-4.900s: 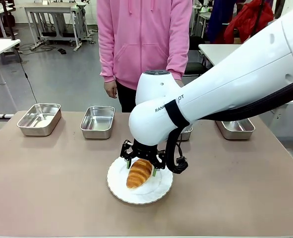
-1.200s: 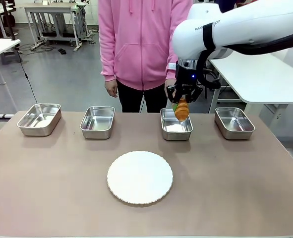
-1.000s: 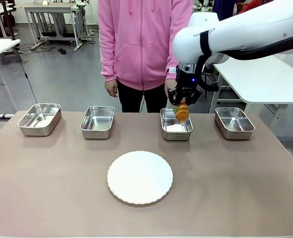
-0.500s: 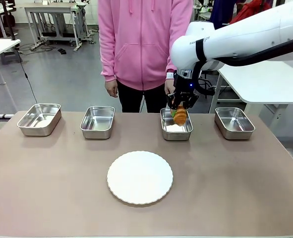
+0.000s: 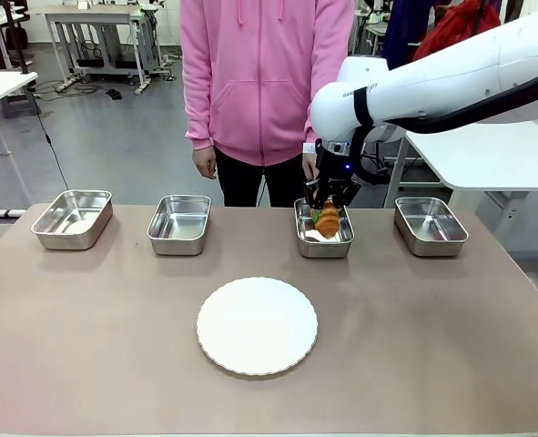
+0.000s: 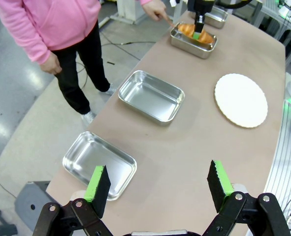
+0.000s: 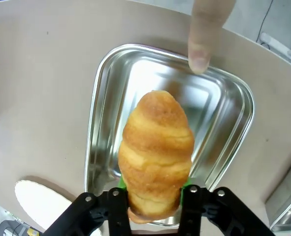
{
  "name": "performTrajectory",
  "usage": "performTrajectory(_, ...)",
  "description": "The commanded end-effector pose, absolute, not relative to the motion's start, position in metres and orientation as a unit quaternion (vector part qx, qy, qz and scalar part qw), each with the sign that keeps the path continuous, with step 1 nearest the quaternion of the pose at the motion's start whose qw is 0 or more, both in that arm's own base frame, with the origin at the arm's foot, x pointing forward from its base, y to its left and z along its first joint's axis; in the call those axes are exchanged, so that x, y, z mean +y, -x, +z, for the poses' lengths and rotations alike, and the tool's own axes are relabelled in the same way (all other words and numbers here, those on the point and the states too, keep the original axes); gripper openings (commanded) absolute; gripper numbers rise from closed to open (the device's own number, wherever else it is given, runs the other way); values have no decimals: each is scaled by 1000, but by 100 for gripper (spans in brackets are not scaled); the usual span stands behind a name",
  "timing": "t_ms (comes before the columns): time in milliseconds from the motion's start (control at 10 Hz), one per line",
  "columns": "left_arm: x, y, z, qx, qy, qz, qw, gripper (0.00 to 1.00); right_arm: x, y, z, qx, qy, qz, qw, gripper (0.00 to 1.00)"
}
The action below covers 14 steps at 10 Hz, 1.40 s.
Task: Place the bread in the container.
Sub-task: Place the Butter Roll into the Airtight Container indicated by the human.
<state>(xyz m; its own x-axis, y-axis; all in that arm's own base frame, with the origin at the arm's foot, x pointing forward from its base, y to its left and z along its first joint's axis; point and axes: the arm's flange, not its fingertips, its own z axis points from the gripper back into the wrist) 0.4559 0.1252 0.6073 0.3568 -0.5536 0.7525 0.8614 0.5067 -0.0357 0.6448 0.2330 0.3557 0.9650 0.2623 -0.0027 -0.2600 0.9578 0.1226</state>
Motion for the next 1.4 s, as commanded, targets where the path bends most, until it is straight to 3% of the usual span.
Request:
performTrajectory(0,124,-455,609,-355,223,-448,790,100,230,-651,356,0,-64,149,987,98)
performTrajectory(1300,124,-455,609,-355,223,-448,790,100,236,-643,369,5,-61,143,988,100)
